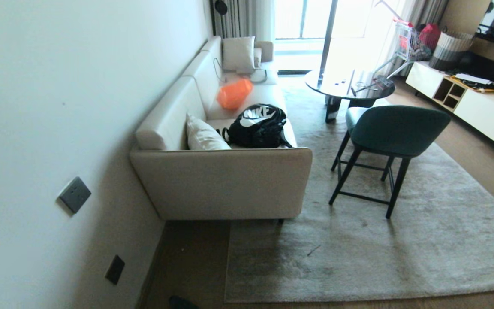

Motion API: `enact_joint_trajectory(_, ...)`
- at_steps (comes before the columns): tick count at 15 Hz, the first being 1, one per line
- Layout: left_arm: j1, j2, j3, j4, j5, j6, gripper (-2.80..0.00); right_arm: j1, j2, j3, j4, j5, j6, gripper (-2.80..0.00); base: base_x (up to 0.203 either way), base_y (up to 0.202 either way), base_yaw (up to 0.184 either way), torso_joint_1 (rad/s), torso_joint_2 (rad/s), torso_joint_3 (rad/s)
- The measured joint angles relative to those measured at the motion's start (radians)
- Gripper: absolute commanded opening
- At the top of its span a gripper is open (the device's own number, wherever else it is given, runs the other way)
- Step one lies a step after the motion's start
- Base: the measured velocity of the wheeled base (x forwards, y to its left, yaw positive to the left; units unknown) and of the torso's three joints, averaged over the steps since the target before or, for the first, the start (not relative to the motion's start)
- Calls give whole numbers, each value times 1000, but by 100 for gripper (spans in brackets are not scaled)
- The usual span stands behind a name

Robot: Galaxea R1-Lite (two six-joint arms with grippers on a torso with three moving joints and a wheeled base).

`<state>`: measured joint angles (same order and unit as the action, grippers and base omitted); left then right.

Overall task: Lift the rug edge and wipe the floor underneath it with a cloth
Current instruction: Pick up the rag

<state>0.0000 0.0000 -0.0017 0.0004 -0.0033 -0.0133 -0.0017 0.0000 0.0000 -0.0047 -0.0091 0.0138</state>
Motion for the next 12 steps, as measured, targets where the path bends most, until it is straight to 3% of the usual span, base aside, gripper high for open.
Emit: enact_joint_trajectory(12, 0, 0, 0, 1, 0, 0, -280, 0, 0, 0, 1, 0, 0, -280, 0, 0, 0, -168, 521, 345)
